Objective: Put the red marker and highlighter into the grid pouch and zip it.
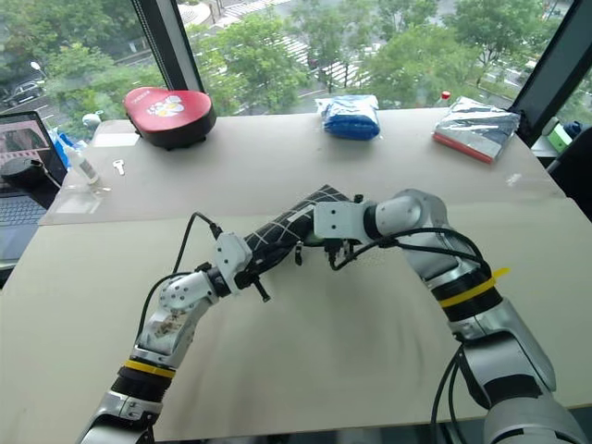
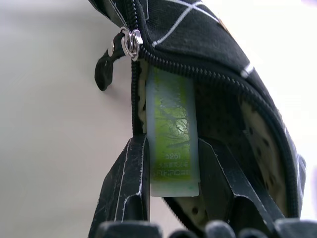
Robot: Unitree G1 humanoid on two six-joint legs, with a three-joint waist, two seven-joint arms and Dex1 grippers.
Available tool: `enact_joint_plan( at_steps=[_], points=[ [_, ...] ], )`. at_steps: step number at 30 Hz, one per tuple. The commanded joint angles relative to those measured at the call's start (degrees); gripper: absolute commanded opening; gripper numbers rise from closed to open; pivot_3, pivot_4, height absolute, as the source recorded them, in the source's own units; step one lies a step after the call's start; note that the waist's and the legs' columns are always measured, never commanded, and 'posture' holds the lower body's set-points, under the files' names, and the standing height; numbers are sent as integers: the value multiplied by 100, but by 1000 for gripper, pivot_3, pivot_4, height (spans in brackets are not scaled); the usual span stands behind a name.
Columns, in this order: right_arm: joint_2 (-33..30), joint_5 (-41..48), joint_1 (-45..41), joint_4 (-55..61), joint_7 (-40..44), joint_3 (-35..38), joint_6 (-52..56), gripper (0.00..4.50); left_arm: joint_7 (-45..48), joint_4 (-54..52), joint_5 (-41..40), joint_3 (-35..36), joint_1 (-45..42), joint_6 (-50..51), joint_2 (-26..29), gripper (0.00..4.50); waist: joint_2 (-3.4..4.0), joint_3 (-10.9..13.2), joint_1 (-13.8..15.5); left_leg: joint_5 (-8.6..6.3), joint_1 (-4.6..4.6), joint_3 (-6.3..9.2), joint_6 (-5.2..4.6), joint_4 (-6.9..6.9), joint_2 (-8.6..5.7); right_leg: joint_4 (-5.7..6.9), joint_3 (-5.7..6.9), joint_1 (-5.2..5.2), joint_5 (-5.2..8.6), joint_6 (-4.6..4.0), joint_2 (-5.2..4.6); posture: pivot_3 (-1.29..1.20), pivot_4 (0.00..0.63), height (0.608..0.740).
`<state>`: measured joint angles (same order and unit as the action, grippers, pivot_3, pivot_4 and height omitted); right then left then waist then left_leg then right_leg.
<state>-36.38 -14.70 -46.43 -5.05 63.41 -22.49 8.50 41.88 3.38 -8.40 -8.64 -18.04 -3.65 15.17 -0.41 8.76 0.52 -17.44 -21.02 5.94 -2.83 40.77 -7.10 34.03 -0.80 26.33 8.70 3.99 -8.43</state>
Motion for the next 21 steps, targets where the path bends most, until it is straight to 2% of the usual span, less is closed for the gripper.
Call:
enact_joint_plan(
  at_steps=[1, 2, 3, 6, 11, 14, 15, 18, 21],
  points=[
    [12, -42, -113, 63, -168, 74, -397, 1510, 32, -58, -89, 16, -110, -165, -36, 0, 0, 0, -5, 0, 0, 0, 0, 0, 0, 0, 0, 0, 0, 0, 0, 0, 150, 740],
    [21, -13, -119, 34, -157, 107, -381, 2033, 32, -61, -91, 17, -107, -164, -37, 0, 0, 0, -6, 0, 0, 0, 0, 0, 1, 0, 0, 0, 0, 0, 0, 0, 150, 740],
    [21, -12, -132, 8, -195, 142, -420, 2206, 34, -67, -93, 18, -101, -163, -37, 0, 0, 0, -8, 0, 1, 0, 0, -1, 1, 0, 0, 0, 0, 0, 1, 0, 150, 740],
    [-5, -36, -235, -224, -456, 309, -574, 3194, 39, -63, -101, 21, -99, -158, -47, 0, 0, 0, -11, 0, 1, 0, 0, -1, 1, 0, 0, 0, 0, 0, 1, 0, 150, 740],
    [-260, 149, -332, -377, -393, 555, -661, 3194, -23, -108, -270, 108, -82, -19, -144, 0, 0, 0, -12, 0, 0, 0, 0, -1, 1, -1, 0, 0, 0, 0, 1, 0, 150, 740],
    [-406, 687, -314, -203, 7, 874, -232, 3194, -107, -112, -397, 221, -124, 117, -229, 0, 0, 0, -3, 0, 0, 0, 0, -1, 1, -1, 0, 0, 0, 0, 1, 0, 150, 740],
    [-484, 982, -248, -46, 259, 992, 10, 3194, -115, -105, -401, 233, -136, 132, -231, 0, -1, 0, -2, 0, 0, 1, 0, -1, 1, -2, 1, -1, 0, 0, 1, 0, 150, 740],
    [-857, 3114, 235, 1019, 1458, 1870, 1615, 3194, -118, -112, -375, 219, -133, 124, -204, 0, -2, 1, 32, 0, -5, 4, -1, -3, 2, -4, 2, -1, 0, 0, 1, 0, 150, 740],
    [-891, 4314, 509, 1421, 1485, 2501, 2715, 3194, -103, -124, -345, 197, -109, 108, -176, 0, -1, 1, 10, -3, -9, 17, -5, -3, 3, -5, 8, -4, 0, 0, 2, 0, 150, 740]
  ],
)
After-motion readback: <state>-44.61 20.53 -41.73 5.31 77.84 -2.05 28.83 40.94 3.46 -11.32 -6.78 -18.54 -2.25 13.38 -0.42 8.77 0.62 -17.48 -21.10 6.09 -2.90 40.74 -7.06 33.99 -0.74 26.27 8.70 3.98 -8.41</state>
